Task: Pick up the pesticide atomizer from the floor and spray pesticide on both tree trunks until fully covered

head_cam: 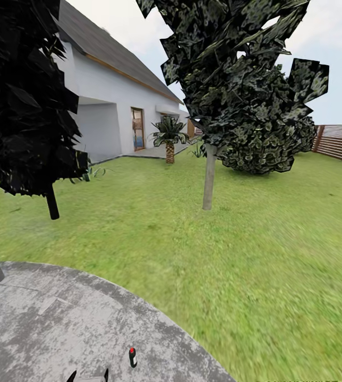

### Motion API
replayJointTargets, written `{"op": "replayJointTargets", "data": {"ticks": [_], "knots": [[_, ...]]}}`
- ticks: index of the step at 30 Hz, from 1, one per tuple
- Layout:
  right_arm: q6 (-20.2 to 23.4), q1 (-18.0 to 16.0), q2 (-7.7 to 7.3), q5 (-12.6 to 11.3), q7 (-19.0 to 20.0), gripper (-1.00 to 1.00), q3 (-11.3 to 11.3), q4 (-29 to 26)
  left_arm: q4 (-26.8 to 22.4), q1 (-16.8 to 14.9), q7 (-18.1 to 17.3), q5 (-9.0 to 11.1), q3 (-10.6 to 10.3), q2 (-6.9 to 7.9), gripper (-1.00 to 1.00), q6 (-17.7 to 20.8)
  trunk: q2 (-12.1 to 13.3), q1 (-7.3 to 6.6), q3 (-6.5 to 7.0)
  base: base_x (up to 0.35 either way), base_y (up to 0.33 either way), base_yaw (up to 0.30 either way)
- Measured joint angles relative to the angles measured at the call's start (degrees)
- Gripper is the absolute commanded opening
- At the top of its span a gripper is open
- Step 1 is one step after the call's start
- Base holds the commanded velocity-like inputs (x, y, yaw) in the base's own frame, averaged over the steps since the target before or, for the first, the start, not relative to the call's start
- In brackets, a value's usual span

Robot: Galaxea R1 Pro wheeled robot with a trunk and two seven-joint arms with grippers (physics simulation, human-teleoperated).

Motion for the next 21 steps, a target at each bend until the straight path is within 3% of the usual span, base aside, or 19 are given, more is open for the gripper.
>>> {"op": "replayJointTargets", "data": {"ticks": [21], "knots": [[0.1, 0.0, 0.05, 0.0, 0.0, 1.0, 0.0, 0.0, 0.0, 0.0, 0.0, 0.0, 0.0, 0.0, 1.0, 0.0, 0.0, 0.0, 0.25, 0.08, 0.084, -0.181]]}}
